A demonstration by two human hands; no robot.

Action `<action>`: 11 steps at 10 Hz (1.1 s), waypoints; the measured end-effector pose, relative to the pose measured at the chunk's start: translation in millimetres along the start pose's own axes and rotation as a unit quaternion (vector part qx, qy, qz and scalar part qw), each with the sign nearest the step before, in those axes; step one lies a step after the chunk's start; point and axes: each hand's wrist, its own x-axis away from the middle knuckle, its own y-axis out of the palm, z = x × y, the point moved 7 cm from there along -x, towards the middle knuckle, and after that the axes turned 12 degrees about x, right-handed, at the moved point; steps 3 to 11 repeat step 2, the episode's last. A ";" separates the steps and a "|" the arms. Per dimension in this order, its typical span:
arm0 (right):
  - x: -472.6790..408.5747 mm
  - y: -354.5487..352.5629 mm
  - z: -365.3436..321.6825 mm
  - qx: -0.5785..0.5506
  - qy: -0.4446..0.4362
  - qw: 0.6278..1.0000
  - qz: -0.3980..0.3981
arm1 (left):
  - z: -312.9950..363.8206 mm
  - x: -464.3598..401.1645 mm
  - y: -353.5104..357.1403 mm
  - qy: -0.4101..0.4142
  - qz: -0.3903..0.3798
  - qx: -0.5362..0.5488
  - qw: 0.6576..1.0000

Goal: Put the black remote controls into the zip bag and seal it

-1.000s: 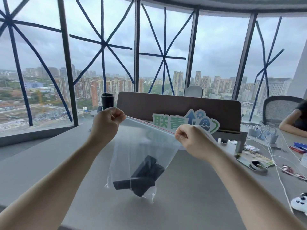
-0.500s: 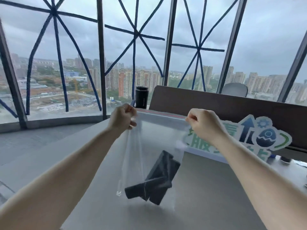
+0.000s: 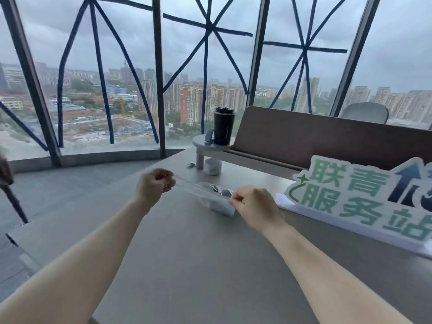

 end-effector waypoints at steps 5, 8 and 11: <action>38.1 40.9 -16.6 -0.044 0.024 0.991 -0.124 | -44.3 33.3 -29.5 -0.029 0.034 -0.181 0.982; 38.1 40.9 -16.6 -0.044 0.024 0.991 -0.124 | -44.3 33.3 -29.5 -0.029 0.034 -0.181 0.982; 38.1 40.9 -16.6 -0.044 0.024 0.991 -0.124 | -44.3 33.3 -29.5 -0.029 0.034 -0.181 0.982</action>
